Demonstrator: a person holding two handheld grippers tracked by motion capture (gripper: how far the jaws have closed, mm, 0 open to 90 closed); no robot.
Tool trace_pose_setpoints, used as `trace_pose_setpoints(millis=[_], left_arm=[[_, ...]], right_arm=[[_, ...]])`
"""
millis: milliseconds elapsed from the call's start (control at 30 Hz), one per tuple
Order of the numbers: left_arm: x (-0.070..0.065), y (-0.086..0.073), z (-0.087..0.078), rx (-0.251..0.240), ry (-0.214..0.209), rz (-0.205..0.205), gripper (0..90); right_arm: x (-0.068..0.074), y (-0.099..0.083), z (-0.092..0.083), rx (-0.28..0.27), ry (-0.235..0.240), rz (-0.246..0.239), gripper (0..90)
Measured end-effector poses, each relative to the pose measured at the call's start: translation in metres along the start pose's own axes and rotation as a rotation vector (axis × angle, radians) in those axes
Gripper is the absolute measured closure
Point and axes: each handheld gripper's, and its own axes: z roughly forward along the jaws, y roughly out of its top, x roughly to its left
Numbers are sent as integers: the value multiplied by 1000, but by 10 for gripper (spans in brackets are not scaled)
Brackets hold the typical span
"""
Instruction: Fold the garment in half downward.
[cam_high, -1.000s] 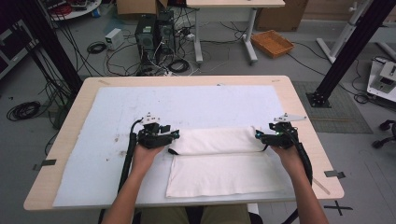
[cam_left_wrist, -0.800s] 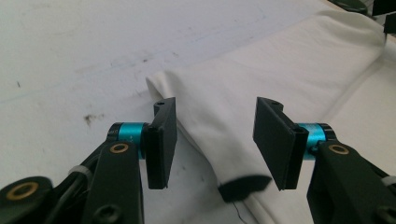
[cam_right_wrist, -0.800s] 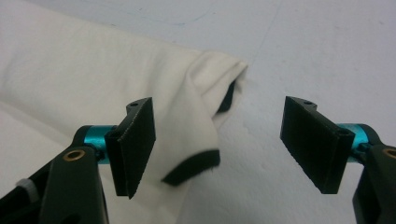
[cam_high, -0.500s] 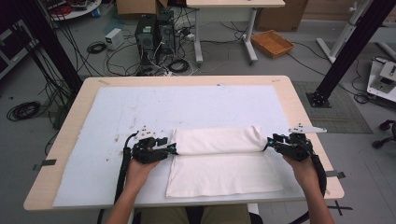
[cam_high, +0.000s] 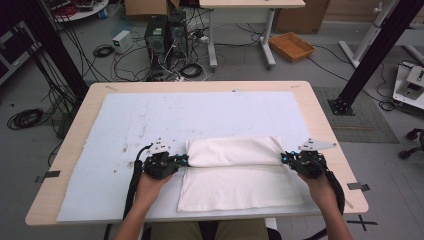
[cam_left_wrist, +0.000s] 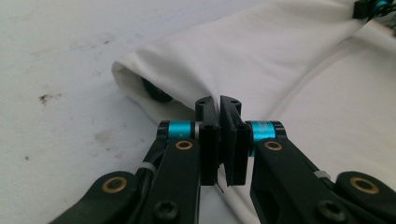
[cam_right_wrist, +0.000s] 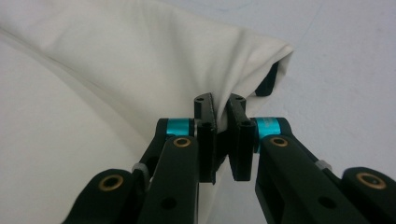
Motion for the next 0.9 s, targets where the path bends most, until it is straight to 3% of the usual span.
trace_pose_setpoints(millis=[100, 133, 167, 200, 233, 267, 367, 400, 600, 633, 700, 767, 800, 833, 867, 900], left_arm=[[-4, -2, -10, -13, -36, 11, 857], [-9, -6, -20, -25, -59, 20, 857], [-9, -6, -20, -25, -59, 20, 857], [-14, -12, -29, -26, -91, 30, 858], [-14, -12, -29, -26, -91, 30, 857], [-20, -18, -35, -16, -126, 41, 857], [-25, -24, -39, 11, -158, 47, 857], [-30, -29, -42, 40, -176, 57, 857], [-36, -39, -45, 90, -213, 75, 856], [-36, -40, -44, 87, -213, 74, 833], [-30, -33, -42, 30, -165, 27, 632], [-23, -23, -39, -11, -88, 20, 476], [-20, -16, -37, -24, -50, 25, 470], [-20, -16, -37, -24, -50, 25, 456], [-12, -2, -27, -34, 0, 20, 425], [-7, 4, -20, -32, 17, 9, 423]], right_arm=[[3, -3, -14, -15, 9, -9, 837], [6, -7, -27, -28, 29, -18, 837], [6, -7, -27, -28, 29, -18, 837], [11, -14, -39, -36, 49, -33, 837], [14, -18, -43, -41, 66, -41, 837], [16, -22, -47, -33, 75, -49, 837], [20, -29, -51, -4, 96, -69, 837], [24, -35, -55, 30, 111, -69, 836], [31, -45, -61, 65, 128, -85, 832], [30, -47, -59, 77, 129, -89, 761], [28, -45, -58, 43, 90, -67, 576], [22, -38, -58, -17, 47, -44, 442], [19, -33, -57, -43, 17, -28, 399], [19, -33, -57, -43, 17, -28, 399], [12, -22, -51, -78, -36, 6, 344], [8, -16, -46, -76, -57, 23, 335]])
